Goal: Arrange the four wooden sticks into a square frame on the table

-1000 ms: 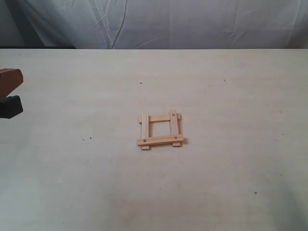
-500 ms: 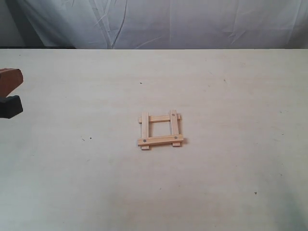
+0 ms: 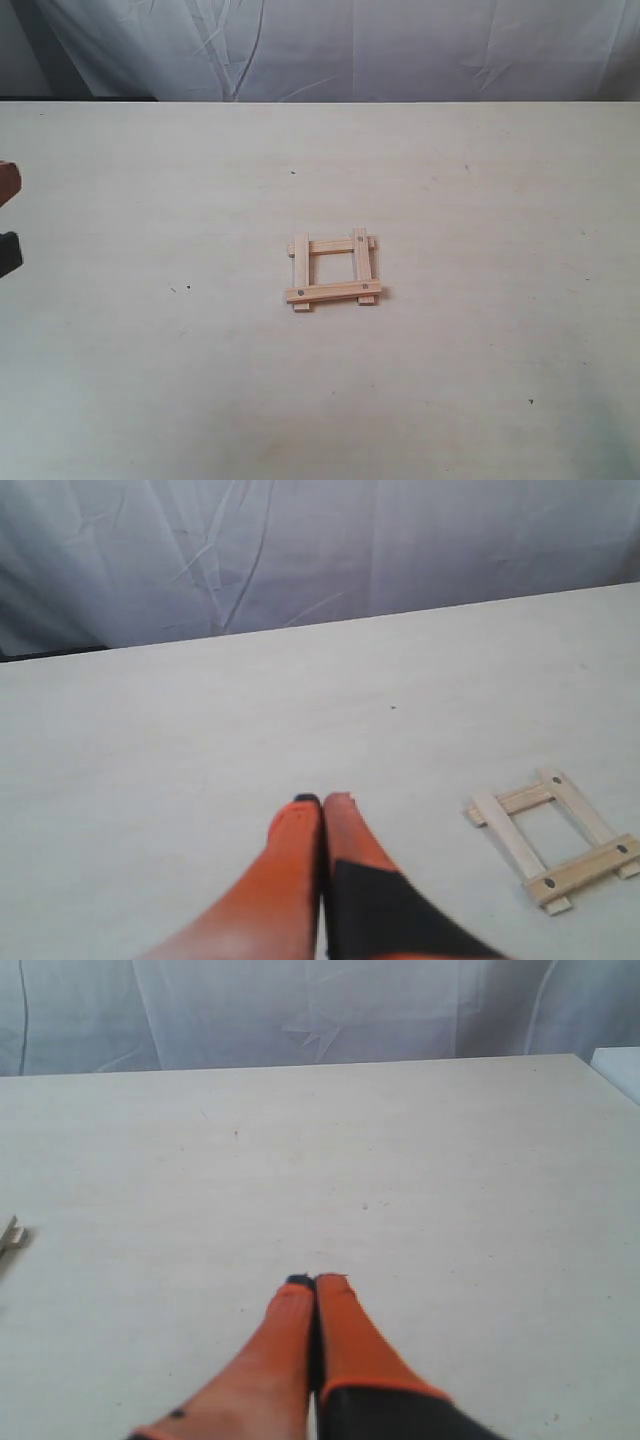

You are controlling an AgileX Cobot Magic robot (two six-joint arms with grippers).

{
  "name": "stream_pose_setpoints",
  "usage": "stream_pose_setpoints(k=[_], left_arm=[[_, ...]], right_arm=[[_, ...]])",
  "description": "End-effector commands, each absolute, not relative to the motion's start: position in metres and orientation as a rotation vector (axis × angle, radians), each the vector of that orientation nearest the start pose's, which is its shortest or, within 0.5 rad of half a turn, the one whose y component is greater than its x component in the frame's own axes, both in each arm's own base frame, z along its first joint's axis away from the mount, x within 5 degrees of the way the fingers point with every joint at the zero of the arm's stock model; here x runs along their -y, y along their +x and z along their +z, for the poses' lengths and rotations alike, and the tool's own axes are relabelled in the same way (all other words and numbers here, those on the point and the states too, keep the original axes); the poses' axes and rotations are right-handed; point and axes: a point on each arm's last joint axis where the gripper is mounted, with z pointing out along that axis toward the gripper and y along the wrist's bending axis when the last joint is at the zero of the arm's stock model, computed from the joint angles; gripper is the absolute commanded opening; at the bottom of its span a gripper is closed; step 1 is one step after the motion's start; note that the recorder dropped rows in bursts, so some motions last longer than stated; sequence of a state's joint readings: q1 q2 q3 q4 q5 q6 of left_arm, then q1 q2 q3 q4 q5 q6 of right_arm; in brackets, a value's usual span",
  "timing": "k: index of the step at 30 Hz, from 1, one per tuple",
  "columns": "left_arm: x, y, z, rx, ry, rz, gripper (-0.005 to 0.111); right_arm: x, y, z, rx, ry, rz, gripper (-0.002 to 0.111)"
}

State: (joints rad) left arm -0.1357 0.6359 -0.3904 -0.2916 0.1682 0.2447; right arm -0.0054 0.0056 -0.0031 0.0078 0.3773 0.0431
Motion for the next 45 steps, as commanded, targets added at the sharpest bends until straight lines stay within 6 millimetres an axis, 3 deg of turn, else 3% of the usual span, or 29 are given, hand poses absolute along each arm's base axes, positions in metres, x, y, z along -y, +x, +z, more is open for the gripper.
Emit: stream_pose_setpoints(k=[1, 5, 13, 16, 26, 45], left_arm=[[0.010, 0.106, 0.255, -1.863, 0.047, -0.104, 0.000], [0.001, 0.085, 0.230, -1.826, -0.037, -0.039, 0.000], [0.001, 0.061, 0.195, -1.724, 0.001, 0.010, 0.000], [0.001, 0.056, 0.197, -1.660, 0.005, 0.013, 0.000], [0.002, 0.055, 0.191, -1.723, 0.035, 0.025, 0.000], [-0.002, 0.055, 0.191, -1.724, -0.084, -0.011, 0.000]], right_arm=[[0.000, 0.053, 0.180, -1.848, 0.054, 0.028, -0.001], [0.000, 0.053, 0.180, -1.848, 0.054, 0.028, -0.001], [0.000, 0.053, 0.180, -1.848, 0.054, 0.028, -0.001], [0.000, 0.053, 0.181, -1.845, 0.055, 0.029, -0.001], [0.000, 0.053, 0.181, -1.845, 0.056, 0.031, -0.001], [0.000, 0.053, 0.180, -1.850, 0.057, 0.031, -0.001]])
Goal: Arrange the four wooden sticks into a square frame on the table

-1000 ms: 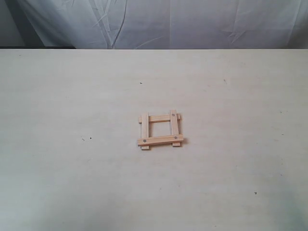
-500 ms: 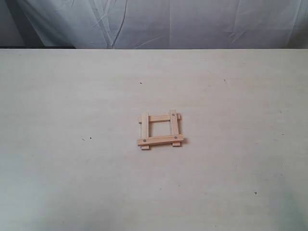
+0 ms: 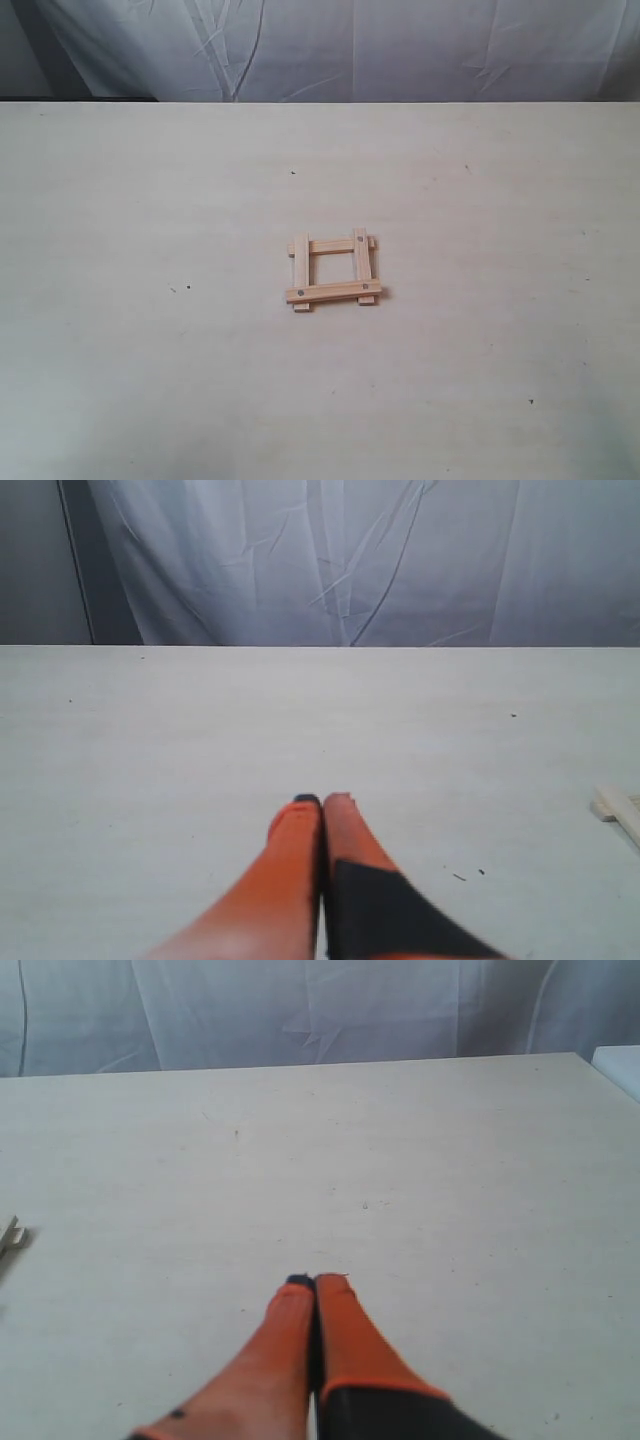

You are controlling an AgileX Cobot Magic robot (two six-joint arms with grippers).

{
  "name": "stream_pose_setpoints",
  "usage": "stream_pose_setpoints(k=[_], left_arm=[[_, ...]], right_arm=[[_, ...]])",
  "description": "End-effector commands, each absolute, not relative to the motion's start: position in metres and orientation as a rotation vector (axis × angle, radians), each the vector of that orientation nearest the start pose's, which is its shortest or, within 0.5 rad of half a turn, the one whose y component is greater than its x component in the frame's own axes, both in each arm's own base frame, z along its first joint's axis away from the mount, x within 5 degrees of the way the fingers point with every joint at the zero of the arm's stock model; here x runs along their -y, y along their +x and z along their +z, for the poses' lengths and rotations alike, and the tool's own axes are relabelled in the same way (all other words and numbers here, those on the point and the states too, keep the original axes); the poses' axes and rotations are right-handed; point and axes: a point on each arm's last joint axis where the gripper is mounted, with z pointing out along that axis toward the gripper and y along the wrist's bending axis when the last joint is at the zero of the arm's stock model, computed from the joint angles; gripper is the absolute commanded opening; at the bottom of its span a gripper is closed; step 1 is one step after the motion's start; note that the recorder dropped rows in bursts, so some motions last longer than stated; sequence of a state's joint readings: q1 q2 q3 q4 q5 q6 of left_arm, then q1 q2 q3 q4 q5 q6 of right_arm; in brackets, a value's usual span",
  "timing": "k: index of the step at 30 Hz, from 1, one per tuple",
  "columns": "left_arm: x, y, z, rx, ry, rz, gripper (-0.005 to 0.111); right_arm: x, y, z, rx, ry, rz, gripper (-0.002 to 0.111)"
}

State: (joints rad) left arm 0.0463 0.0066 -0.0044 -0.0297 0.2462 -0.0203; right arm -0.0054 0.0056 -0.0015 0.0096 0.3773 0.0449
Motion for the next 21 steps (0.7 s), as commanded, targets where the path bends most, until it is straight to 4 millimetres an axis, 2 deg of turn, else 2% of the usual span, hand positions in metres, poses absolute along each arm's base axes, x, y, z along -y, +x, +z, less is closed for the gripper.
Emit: stream_pose_setpoints(k=[1, 21], left_arm=[[-0.0021, 0.0553, 0.1912, -1.724, -0.078, -0.006, 0.000], [-0.0021, 0.0554, 0.1914, -1.722, -0.076, -0.005, 0.000]], right_arm=[[0.0003, 0.0529, 0.1801, -1.850, 0.057, 0.031, -0.001], [0.0003, 0.0530, 0.1806, -1.845, 0.057, 0.031, -0.001]])
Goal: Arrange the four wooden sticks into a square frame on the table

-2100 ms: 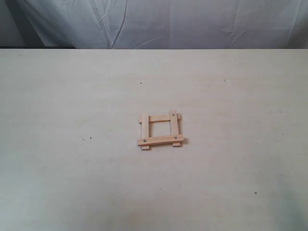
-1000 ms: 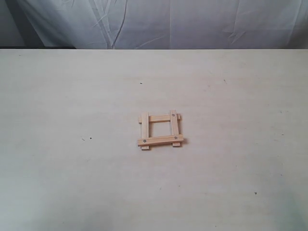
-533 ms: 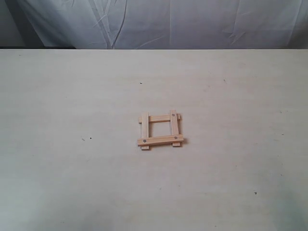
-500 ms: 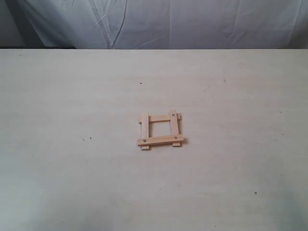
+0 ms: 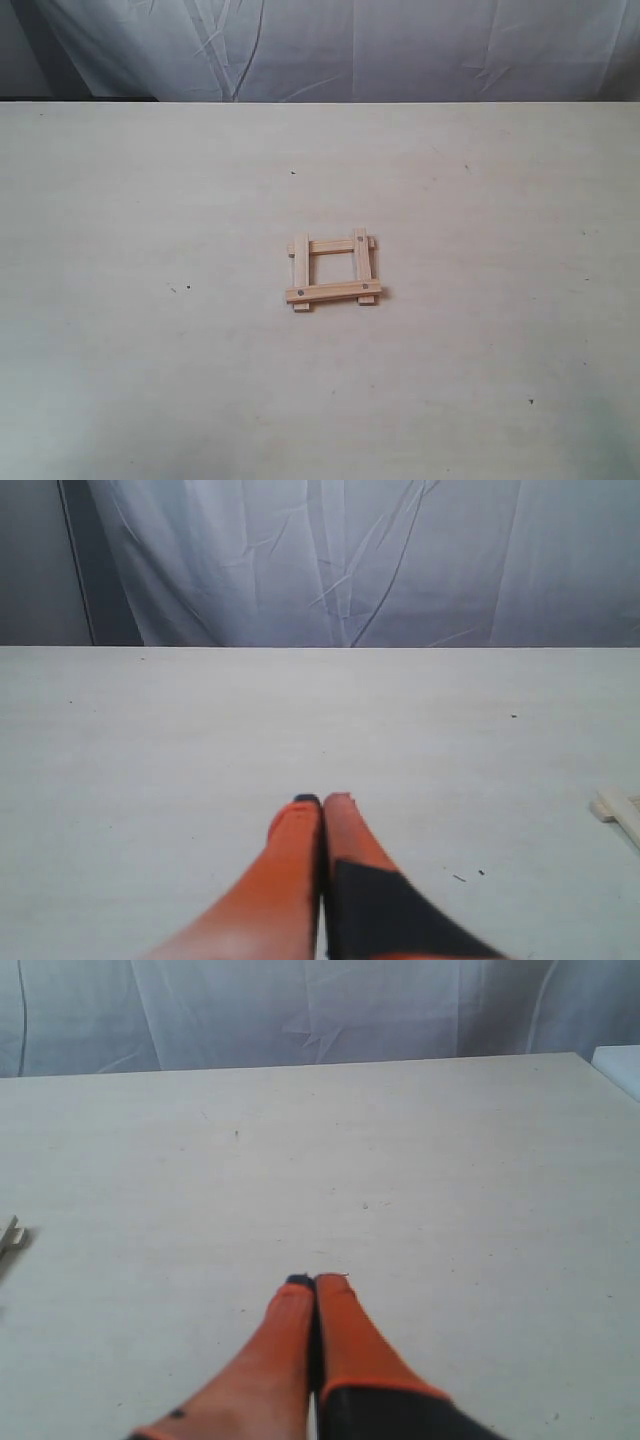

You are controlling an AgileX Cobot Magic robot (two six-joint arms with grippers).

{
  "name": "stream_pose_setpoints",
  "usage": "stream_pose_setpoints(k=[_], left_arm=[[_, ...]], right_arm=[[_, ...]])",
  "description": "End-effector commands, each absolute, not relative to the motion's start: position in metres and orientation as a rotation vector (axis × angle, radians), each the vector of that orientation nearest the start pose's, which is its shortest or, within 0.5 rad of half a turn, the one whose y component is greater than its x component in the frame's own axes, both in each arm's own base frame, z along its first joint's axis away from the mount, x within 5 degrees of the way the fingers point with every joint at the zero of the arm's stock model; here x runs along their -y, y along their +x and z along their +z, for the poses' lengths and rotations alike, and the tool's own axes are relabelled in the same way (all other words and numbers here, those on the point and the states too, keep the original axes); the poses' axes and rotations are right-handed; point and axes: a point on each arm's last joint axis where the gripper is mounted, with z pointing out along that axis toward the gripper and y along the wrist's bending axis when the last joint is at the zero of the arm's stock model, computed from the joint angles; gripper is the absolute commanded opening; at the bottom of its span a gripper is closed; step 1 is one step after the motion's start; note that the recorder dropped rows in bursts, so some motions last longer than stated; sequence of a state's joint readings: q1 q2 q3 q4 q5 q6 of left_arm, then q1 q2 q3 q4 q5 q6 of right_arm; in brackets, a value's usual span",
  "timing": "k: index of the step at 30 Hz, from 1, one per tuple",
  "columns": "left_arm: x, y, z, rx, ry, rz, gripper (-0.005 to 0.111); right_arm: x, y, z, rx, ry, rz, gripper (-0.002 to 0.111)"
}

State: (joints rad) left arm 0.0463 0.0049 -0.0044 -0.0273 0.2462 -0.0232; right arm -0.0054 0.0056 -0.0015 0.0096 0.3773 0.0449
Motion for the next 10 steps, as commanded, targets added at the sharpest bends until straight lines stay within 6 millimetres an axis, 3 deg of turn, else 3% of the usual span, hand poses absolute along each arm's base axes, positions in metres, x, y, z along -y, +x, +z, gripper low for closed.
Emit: stream_pose_setpoints(k=[1, 10], left_arm=[[-0.0021, 0.0554, 0.1914, -1.722, -0.076, -0.005, 0.000], [-0.0021, 0.0554, 0.1914, -1.722, -0.076, -0.005, 0.000]], right_arm=[[0.0003, 0.0530, 0.1806, -1.845, 0.057, 0.031, -0.001], [0.0003, 0.0529, 0.1802, -1.849, 0.057, 0.031, -0.001]])
